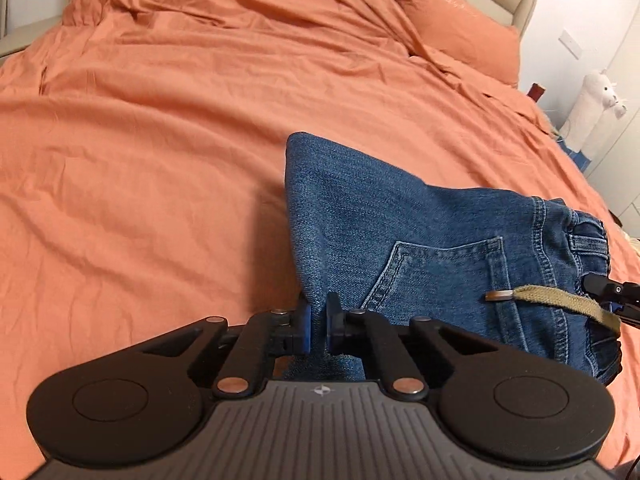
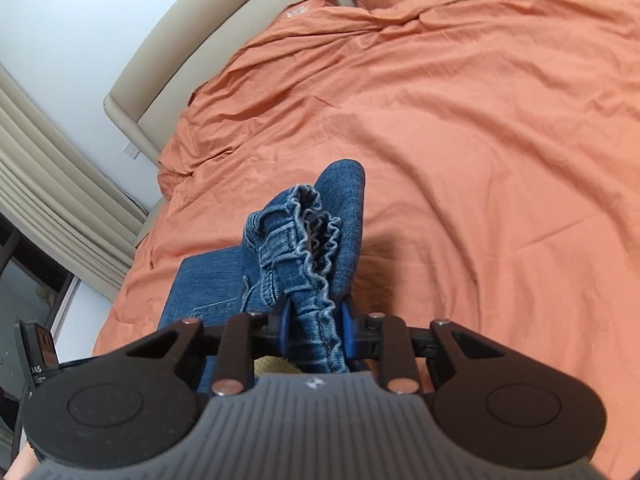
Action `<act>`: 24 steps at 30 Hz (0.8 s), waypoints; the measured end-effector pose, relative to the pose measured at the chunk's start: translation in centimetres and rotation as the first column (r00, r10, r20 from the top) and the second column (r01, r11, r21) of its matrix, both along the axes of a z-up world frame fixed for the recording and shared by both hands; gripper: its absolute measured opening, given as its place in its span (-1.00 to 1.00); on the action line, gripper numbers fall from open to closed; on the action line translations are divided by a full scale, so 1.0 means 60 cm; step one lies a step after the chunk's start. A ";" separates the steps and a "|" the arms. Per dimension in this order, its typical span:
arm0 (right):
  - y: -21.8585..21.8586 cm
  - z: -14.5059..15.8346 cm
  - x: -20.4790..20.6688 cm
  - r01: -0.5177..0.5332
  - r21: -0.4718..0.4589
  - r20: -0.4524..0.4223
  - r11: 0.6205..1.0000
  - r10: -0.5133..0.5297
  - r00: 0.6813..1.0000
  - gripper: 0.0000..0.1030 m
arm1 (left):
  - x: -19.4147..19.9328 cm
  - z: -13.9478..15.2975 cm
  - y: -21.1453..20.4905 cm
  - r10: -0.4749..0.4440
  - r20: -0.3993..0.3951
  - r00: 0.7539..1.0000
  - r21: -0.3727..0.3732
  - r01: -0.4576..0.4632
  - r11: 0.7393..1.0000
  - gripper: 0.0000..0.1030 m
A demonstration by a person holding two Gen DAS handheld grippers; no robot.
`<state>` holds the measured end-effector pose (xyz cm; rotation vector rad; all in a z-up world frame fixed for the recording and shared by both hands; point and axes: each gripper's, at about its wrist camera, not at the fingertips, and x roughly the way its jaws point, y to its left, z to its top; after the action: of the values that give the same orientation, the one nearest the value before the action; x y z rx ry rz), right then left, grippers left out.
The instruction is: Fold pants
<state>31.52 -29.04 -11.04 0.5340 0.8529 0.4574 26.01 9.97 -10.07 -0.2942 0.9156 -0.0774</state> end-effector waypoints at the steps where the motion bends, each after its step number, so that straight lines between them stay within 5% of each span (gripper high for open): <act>1: 0.003 0.011 -0.007 -0.004 -0.007 0.006 1.000 0.004 1.000 -0.59 | -0.005 0.004 -0.001 -0.005 0.003 1.000 0.001 0.005 1.000 -0.88; 8: 0.049 0.085 -0.054 -0.052 -0.068 0.049 0.996 0.055 0.997 -0.62 | -0.043 0.034 0.014 -0.014 0.041 0.999 -0.018 0.015 1.000 -0.89; 14: 0.137 0.128 -0.068 -0.100 -0.055 0.074 0.993 0.104 0.992 -0.62 | -0.081 0.079 0.095 0.043 0.093 0.995 0.019 -0.045 0.999 -0.89; 24: 0.367 0.099 -0.040 -0.221 0.089 0.044 0.971 0.218 0.975 -0.62 | -0.125 0.131 0.298 0.155 0.094 0.983 0.144 -0.167 0.975 -0.89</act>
<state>29.13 -7.02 -5.09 0.5187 0.8646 0.7103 18.50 27.86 -2.20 -0.2213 0.8077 0.1289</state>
